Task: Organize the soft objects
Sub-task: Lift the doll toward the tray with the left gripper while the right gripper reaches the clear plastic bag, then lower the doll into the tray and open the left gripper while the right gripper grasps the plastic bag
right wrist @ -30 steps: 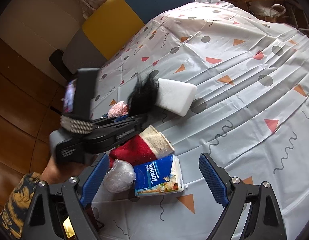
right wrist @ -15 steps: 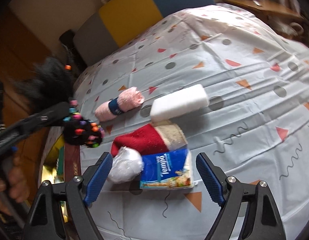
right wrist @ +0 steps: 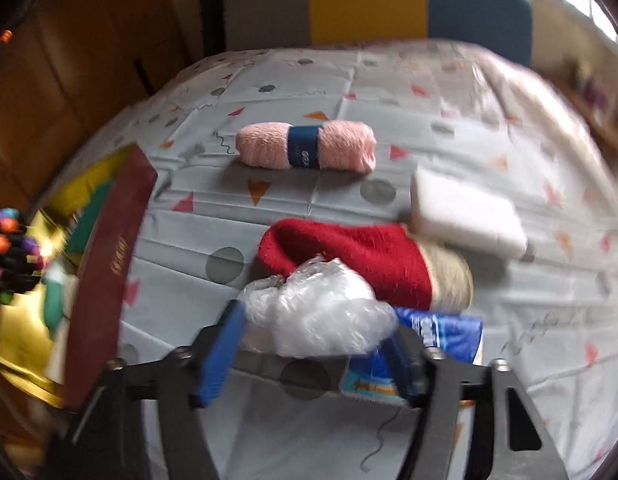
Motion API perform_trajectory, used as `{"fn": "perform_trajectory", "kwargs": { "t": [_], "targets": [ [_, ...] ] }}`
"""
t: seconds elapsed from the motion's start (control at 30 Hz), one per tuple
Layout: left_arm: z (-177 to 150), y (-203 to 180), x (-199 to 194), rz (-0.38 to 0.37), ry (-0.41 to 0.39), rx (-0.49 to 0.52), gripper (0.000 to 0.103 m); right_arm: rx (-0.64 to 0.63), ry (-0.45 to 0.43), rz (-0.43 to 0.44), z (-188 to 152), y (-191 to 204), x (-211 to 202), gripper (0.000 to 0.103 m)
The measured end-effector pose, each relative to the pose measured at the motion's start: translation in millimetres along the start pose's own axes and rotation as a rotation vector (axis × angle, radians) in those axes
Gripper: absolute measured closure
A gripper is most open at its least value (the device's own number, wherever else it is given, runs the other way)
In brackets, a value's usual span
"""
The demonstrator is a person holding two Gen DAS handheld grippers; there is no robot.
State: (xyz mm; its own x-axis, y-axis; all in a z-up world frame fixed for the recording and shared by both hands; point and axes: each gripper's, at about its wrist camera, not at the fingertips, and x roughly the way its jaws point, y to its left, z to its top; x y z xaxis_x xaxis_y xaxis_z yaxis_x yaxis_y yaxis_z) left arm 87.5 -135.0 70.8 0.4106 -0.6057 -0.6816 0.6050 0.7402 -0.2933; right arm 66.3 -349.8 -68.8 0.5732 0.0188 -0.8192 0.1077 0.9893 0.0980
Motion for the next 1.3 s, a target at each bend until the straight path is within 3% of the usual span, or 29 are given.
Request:
{"fn": "perform_trajectory", "kwargs": {
  "t": [0.03,0.1,0.23,0.33,0.47,0.67,0.8,0.9,1.0,1.3],
  "targets": [
    [-6,12,-9,0.015,-0.008,-0.032,0.093,-0.009,-0.003,0.011,0,2,-1,0.057],
    [-20,37,-31,0.039,-0.033,-0.100,0.093,-0.023,-0.015,0.003,-1,3,-7,0.061],
    [-47,97,-69,0.135,-0.074,-0.234,0.093,-0.015,-0.042,0.039,-2,4,-20,0.062],
    [-67,142,-87,0.207,-0.062,-0.349,0.093,0.005,-0.052,0.078,-2,4,-26,0.062],
    [-85,186,-84,0.254,0.024,-0.463,0.093,-0.018,-0.048,0.082,-2,11,-24,0.062],
    [-70,203,-46,0.288,0.118,-0.445,0.093,-0.034,-0.048,0.075,-4,14,-23,0.062],
    [-54,209,-13,0.373,0.163,-0.370,0.092,-0.039,-0.040,0.069,-4,14,-21,0.062],
    [-50,216,6,0.389,0.196,-0.390,0.073,-0.046,-0.033,0.064,-5,13,-19,0.062],
    [-49,220,9,0.393,0.174,-0.413,0.067,-0.044,-0.034,0.062,-4,12,-18,0.062],
    [-74,201,-26,0.446,0.055,-0.437,0.067,-0.036,-0.043,0.062,-2,8,-18,0.062]
  ]
}}
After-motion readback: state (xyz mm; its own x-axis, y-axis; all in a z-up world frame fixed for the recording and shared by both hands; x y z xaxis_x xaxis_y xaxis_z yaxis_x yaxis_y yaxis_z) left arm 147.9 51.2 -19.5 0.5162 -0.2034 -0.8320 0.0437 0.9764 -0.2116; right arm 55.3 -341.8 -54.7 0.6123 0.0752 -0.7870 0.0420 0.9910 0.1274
